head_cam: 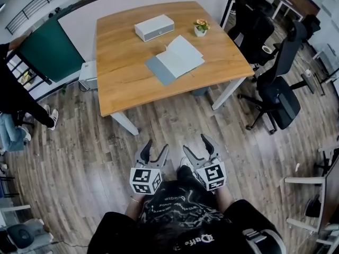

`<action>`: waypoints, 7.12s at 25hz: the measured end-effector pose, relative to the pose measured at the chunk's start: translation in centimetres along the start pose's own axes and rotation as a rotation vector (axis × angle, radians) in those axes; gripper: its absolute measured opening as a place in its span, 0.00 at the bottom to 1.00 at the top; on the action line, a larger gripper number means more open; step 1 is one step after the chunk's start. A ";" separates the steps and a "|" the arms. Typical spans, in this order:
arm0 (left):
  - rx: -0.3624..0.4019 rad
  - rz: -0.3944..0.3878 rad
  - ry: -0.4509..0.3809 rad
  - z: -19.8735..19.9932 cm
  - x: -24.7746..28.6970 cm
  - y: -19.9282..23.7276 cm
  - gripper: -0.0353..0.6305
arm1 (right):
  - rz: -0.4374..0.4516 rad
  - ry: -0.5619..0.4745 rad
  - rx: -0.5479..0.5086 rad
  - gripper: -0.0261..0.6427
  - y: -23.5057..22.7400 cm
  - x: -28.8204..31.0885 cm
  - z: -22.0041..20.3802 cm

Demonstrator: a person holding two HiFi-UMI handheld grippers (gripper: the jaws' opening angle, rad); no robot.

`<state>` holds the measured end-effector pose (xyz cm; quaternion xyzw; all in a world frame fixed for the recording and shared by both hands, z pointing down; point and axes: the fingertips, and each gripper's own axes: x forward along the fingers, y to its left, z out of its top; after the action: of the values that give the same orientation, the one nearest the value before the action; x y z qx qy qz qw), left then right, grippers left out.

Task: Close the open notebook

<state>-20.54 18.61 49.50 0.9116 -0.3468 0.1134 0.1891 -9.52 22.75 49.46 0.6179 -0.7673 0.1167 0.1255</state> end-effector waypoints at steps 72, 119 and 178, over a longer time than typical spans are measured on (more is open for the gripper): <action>-0.210 0.157 0.227 10.8 37.0 20.1 0.46 | 0.051 0.164 -0.011 0.46 -21.9 34.6 8.5; -0.515 0.775 0.417 4.7 37.8 16.4 0.12 | 0.495 0.182 -0.101 0.35 -30.0 36.9 8.0; -0.070 0.360 0.181 16.8 51.4 3.5 0.11 | 0.297 0.180 -0.020 0.28 -40.4 30.8 5.0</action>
<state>16.05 -21.20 52.67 0.8139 -0.4893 0.2147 0.2280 23.47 -15.66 56.04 0.4837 -0.8369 0.1811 0.1811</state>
